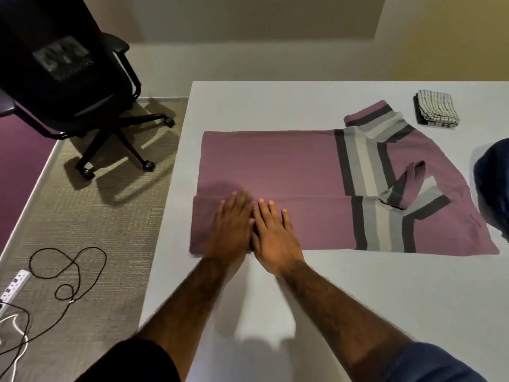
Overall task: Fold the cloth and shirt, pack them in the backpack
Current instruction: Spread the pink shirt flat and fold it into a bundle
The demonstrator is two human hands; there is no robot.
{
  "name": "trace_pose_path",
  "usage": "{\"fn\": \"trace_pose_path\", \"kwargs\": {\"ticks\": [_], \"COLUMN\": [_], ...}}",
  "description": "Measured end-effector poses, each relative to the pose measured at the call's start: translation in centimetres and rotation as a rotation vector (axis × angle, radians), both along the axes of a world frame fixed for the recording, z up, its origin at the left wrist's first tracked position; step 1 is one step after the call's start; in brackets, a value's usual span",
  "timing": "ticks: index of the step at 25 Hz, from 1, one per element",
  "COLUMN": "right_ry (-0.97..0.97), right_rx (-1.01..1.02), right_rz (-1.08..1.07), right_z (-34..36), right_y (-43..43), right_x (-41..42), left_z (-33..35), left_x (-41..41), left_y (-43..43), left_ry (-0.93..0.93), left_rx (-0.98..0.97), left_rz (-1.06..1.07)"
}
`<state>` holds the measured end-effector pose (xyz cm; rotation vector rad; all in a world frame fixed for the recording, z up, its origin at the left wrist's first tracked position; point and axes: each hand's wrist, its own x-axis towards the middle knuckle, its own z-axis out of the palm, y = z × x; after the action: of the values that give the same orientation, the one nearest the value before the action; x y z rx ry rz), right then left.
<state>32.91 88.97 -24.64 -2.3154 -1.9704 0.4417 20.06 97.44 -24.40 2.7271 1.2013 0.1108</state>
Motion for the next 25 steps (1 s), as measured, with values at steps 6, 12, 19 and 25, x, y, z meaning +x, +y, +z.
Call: {"fn": "trace_pose_path", "kwargs": {"ticks": [6, 12, 19, 25], "right_ry": [-0.113, -0.109, -0.183, -0.279], "right_rx": [-0.075, -0.078, -0.128, -0.010], "right_rz": [-0.084, -0.316, -0.427, -0.485], "right_z": [-0.3, 0.7, 0.7, 3.0], "right_y": [-3.3, -10.8, -19.5, -19.8], "right_x": [7.5, 18.2, 28.1, 36.5], "left_z": [-1.9, -1.2, -1.9, 1.2], "left_x": [-1.1, -1.3, 3.8, 10.3], "left_y": [-0.8, -0.5, -4.4, -5.6], "left_ry": [0.081, 0.045, 0.070, -0.139], "left_rx": [-0.022, -0.055, -0.044, -0.058], "left_rz": [0.210, 0.389, 0.209, 0.154]}}
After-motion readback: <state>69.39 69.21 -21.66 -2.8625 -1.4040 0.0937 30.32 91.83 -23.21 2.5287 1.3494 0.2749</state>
